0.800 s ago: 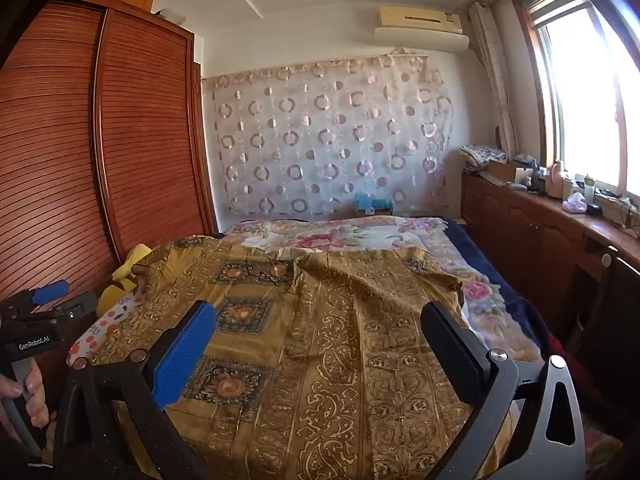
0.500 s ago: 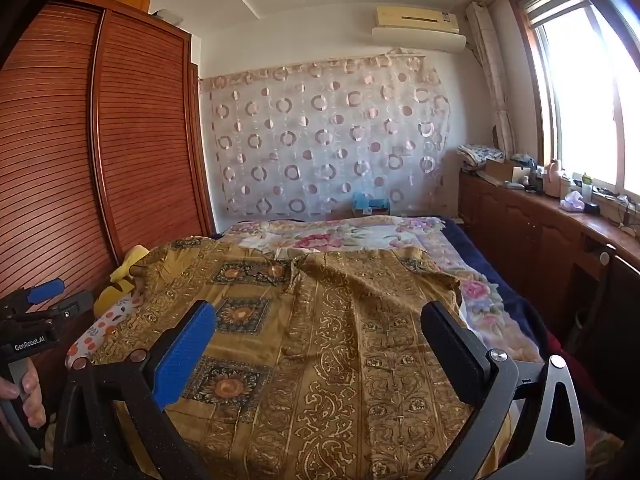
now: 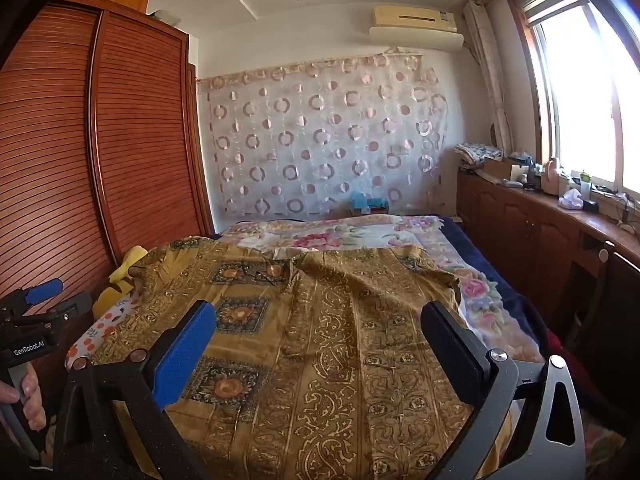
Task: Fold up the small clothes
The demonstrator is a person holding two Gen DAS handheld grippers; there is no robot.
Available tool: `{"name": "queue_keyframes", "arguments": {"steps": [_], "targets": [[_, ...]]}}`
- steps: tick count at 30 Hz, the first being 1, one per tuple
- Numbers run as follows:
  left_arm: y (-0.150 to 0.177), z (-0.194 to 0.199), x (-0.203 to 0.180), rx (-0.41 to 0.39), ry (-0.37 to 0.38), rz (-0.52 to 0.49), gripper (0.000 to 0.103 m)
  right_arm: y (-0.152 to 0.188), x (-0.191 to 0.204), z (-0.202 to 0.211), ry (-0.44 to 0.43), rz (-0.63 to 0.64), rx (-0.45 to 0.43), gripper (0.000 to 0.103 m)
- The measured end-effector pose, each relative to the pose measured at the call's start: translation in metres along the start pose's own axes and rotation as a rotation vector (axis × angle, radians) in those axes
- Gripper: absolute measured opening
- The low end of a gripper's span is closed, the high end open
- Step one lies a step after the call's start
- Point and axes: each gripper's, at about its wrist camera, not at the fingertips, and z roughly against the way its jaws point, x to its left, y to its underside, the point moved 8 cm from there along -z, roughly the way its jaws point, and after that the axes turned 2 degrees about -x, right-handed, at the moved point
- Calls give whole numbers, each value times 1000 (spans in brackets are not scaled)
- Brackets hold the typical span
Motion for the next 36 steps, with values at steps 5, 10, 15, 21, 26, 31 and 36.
{"name": "queue_keyframes", "arguments": {"steps": [5, 10, 15, 21, 26, 31, 36], "targets": [[3, -2, -2, -3, -3, -5, 89, -1, 0, 3, 3, 1, -2, 102], [2, -1, -3, -5, -5, -7, 89, 1, 4, 0, 1, 2, 3, 102], [2, -1, -3, -8, -5, -8, 89, 1, 4, 0, 2, 2, 2, 102], [2, 0, -3, -10, -5, -9, 89, 1, 4, 0, 2, 3, 2, 102], [1, 0, -3, -11, -6, -10, 89, 0, 5, -1, 2, 4, 1, 102], [2, 0, -4, -13, -7, -11, 89, 1, 6, -1, 2, 4, 1, 102], [-5, 5, -3, -15, -6, -13, 89, 1, 5, -1, 2, 4, 1, 102]]}}
